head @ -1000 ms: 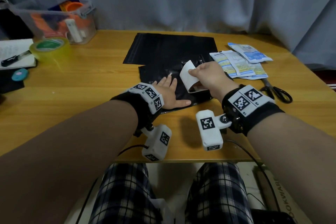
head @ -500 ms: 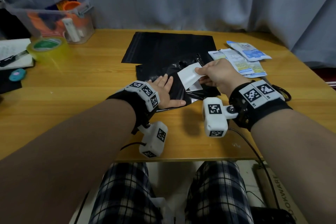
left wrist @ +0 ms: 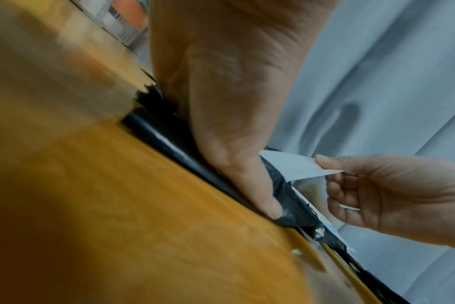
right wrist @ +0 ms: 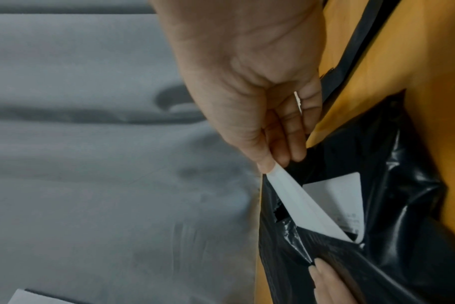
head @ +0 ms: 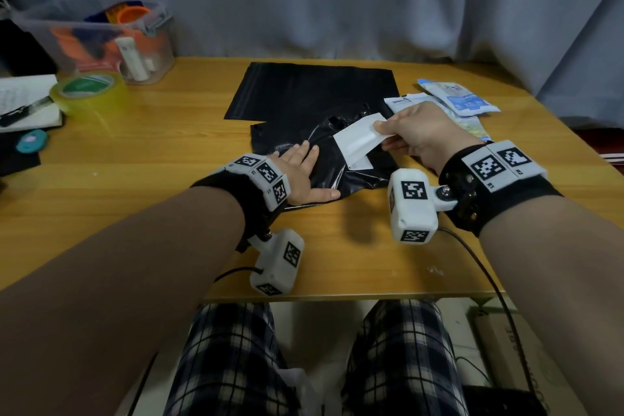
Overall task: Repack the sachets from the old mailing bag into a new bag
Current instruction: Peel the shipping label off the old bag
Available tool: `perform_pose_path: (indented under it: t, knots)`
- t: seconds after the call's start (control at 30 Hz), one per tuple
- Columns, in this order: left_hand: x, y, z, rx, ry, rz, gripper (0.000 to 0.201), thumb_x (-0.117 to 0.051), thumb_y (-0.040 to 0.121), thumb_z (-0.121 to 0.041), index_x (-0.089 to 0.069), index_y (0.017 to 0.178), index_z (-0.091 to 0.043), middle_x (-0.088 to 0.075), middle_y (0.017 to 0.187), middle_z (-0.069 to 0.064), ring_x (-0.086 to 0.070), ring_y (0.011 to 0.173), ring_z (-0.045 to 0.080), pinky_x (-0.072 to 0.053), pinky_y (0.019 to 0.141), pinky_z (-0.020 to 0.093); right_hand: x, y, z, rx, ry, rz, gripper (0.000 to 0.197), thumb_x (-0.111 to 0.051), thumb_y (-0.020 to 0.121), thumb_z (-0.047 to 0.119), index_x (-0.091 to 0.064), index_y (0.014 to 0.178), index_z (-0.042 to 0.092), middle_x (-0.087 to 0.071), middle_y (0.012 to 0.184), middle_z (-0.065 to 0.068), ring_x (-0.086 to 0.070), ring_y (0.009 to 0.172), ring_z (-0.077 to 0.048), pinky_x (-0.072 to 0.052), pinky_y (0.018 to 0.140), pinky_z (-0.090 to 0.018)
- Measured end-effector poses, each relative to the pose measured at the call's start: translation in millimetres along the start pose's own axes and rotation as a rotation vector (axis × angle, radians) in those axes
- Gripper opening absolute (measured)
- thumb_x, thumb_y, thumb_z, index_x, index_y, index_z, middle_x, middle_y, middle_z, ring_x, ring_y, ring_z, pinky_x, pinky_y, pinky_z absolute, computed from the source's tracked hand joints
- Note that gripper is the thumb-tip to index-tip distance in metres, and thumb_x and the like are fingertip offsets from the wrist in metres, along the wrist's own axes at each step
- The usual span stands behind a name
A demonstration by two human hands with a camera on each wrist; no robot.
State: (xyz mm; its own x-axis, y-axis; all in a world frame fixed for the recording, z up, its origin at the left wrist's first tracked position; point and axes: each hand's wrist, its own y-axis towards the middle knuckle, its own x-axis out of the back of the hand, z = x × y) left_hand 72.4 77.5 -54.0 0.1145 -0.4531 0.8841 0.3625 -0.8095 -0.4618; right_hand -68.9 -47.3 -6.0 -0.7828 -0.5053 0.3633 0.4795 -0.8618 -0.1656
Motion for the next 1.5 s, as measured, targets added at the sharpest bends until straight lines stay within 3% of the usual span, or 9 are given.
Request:
perform_pose_path:
  t: [0.13, 0.23, 0.33, 0.43, 0.7, 0.9, 1.03, 1.2, 1.5]
  knots:
    - [11.1, -7.5, 4.9, -0.050, -0.006, 0.008, 0.096, -0.024, 0.083, -0.075, 0.010, 0.150, -0.016, 0.012, 0.159, 0.005, 0.004, 0.147, 0.023, -0.006, 0.120, 0.045, -2.9, -6.5, -1.5, 0.134, -0.046, 0.034, 0.010, -0.066, 0.086, 0.012, -0.058, 0.081, 0.013, -0.064, 0.079, -0.008, -0.063, 0.064, -0.012, -0.050, 0.055, -0.017]
    - [23.0, -10.7, 9.0, -0.048, -0.059, -0.085, 0.081, -0.020, 0.087, -0.071, -0.022, 0.149, -0.018, -0.024, 0.156, 0.007, -0.028, 0.140, 0.027, -0.021, 0.113, 0.047, -7.2, -10.9, -4.5, 0.269, -0.095, 0.088, 0.025, -0.065, 0.085, 0.009, -0.054, 0.107, 0.015, -0.061, 0.088, -0.014, -0.062, 0.079, -0.021, -0.053, 0.068, -0.028]
    - [26.7, -12.4, 6.2, -0.017, -0.014, -0.163, 0.072, -0.028, 0.089, -0.068, -0.035, 0.142, -0.019, -0.042, 0.143, 0.007, -0.044, 0.128, 0.028, -0.027, 0.105, 0.046, -13.3, -15.3, -4.4, 0.404, -0.211, 0.102, 0.019, -0.061, 0.088, 0.008, -0.060, 0.103, 0.019, -0.059, 0.089, -0.018, -0.058, 0.081, -0.025, -0.052, 0.078, -0.030]
    - [22.5, -13.2, 0.0, -0.019, -0.010, -0.177, 0.078, -0.034, 0.087, -0.069, -0.019, 0.149, -0.025, -0.029, 0.152, 0.006, -0.037, 0.133, 0.031, -0.027, 0.106, 0.049, -19.4, -19.5, -2.9, 0.419, -0.254, 0.151, 0.012, -0.057, 0.092, 0.010, -0.066, 0.099, 0.013, -0.055, 0.081, 0.009, -0.050, 0.071, -0.001, -0.042, 0.058, -0.003]
    - [14.9, -4.9, -8.8, 0.067, 0.070, -0.052, 0.081, -0.024, 0.083, -0.077, -0.001, 0.150, -0.038, -0.005, 0.160, -0.004, -0.012, 0.141, 0.034, -0.020, 0.108, 0.052, -25.6, -16.4, -4.9, 0.347, -0.145, 0.131, 0.027, -0.064, 0.087, 0.037, -0.070, 0.087, 0.011, -0.068, 0.089, 0.000, -0.064, 0.082, -0.010, -0.055, 0.068, -0.021]
    - [16.6, -4.9, -6.5, -0.051, 0.071, -0.116, 0.088, -0.035, 0.085, -0.071, -0.013, 0.151, -0.017, -0.001, 0.160, 0.003, -0.003, 0.147, 0.026, -0.009, 0.117, 0.046, -29.0, -6.9, -12.7, 0.295, -0.173, 0.005, 0.008, -0.065, 0.086, 0.012, -0.068, 0.091, 0.017, -0.059, 0.079, 0.005, -0.054, 0.078, -0.007, -0.046, 0.078, -0.026]
    - [18.9, -7.6, -6.3, -0.098, -0.071, -0.073, 0.094, -0.048, 0.087, -0.059, -0.003, 0.151, -0.007, -0.001, 0.160, 0.008, -0.013, 0.146, 0.024, -0.021, 0.117, 0.043, -28.0, -5.9, -9.1, 0.224, -0.063, -0.023, 0.020, -0.060, 0.084, 0.004, -0.068, 0.079, 0.021, -0.063, 0.092, 0.005, -0.058, 0.100, -0.015, -0.052, 0.079, -0.030]
    - [16.4, -3.3, -5.7, -0.097, -0.031, -0.004, 0.097, -0.041, 0.089, -0.060, 0.013, 0.149, -0.006, 0.013, 0.159, 0.007, 0.004, 0.148, 0.021, -0.012, 0.119, 0.045, -29.2, -6.1, -10.7, 0.194, -0.056, -0.063, 0.022, -0.056, 0.084, 0.002, -0.066, 0.078, 0.020, -0.063, 0.090, 0.003, -0.059, 0.103, -0.020, -0.050, 0.092, -0.036]
    - [16.6, -2.7, -6.6, -0.086, -0.018, 0.015, 0.095, -0.038, 0.090, -0.060, 0.014, 0.149, -0.006, 0.015, 0.158, 0.007, 0.006, 0.147, 0.021, -0.007, 0.120, 0.042, -17.7, -13.6, -8.9, 0.153, -0.044, -0.139, 0.017, -0.057, 0.086, 0.000, -0.069, 0.092, 0.010, -0.062, 0.094, -0.005, -0.056, 0.090, -0.016, -0.047, 0.078, -0.025]
